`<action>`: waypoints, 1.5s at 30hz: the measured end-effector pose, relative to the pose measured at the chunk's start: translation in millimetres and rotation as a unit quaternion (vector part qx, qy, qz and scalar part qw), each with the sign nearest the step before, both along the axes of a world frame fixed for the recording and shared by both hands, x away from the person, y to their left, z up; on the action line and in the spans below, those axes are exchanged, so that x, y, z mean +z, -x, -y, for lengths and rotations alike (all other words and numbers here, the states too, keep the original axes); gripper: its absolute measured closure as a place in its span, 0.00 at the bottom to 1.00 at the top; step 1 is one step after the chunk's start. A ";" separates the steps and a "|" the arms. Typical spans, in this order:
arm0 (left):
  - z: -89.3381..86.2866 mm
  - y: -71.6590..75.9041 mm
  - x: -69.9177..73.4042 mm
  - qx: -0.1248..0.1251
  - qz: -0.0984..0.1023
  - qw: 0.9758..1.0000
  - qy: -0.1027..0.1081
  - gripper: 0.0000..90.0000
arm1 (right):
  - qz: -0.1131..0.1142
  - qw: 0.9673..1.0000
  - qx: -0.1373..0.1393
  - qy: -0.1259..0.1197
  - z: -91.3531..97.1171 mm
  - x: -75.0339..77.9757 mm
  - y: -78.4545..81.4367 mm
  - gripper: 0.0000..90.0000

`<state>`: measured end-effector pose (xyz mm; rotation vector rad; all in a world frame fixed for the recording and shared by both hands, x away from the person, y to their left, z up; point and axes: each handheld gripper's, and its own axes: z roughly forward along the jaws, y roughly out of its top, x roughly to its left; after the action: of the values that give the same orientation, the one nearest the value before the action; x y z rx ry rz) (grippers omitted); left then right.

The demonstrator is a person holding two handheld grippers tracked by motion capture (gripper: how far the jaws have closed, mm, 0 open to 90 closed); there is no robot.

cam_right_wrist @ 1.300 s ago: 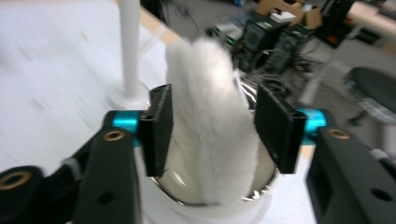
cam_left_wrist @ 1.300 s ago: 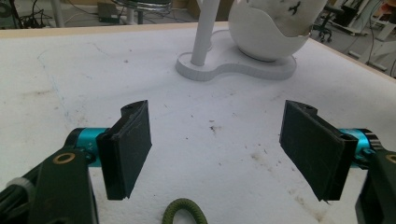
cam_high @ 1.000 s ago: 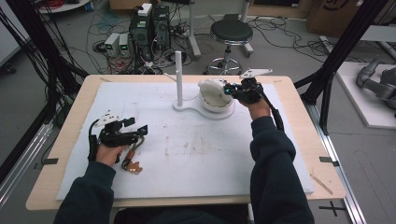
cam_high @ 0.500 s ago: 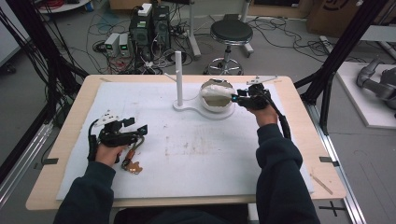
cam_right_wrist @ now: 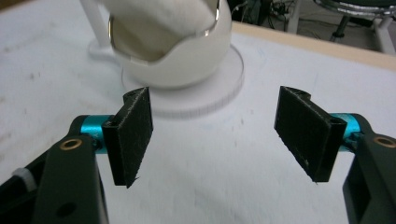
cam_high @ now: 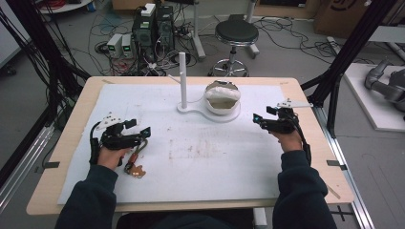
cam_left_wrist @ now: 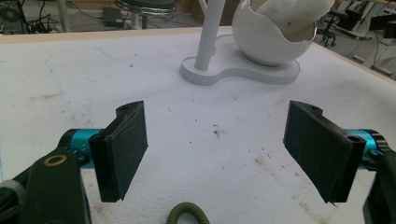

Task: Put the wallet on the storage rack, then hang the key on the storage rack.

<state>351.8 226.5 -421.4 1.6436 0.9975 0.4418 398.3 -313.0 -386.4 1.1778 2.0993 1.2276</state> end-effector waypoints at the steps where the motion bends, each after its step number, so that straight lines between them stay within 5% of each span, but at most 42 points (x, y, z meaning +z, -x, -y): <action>1: 0.1 0.4 0.1 0.003 0.000 1.000 -0.001 0.22 | -0.001 1.000 0.000 0.010 1.2 -2.0 5.3 0.29; 7: -1.4 0.2 0.4 0.011 0.004 1.000 -0.008 0.22 | 0.007 0.999 -0.001 0.040 5.2 -12.7 26.2 0.26; 16: -3.8 1.5 1.7 0.013 0.003 1.000 -0.011 0.23 | 0.021 0.998 -0.029 0.052 6.5 -11.4 28.5 0.25; 24: -3.8 1.0 0.5 0.012 -0.001 1.000 -0.012 0.23 | 0.023 0.999 -0.038 0.031 13.8 -10.9 32.5 0.25; 45: -5.4 1.9 -0.3 0.010 -0.022 1.000 -0.008 0.29 | 0.016 0.999 -0.034 0.032 10.7 -15.0 30.6 0.25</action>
<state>349.9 231.9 -421.6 1.6655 1.0458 0.4301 367.7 -323.7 -401.4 1.1825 2.0427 1.1340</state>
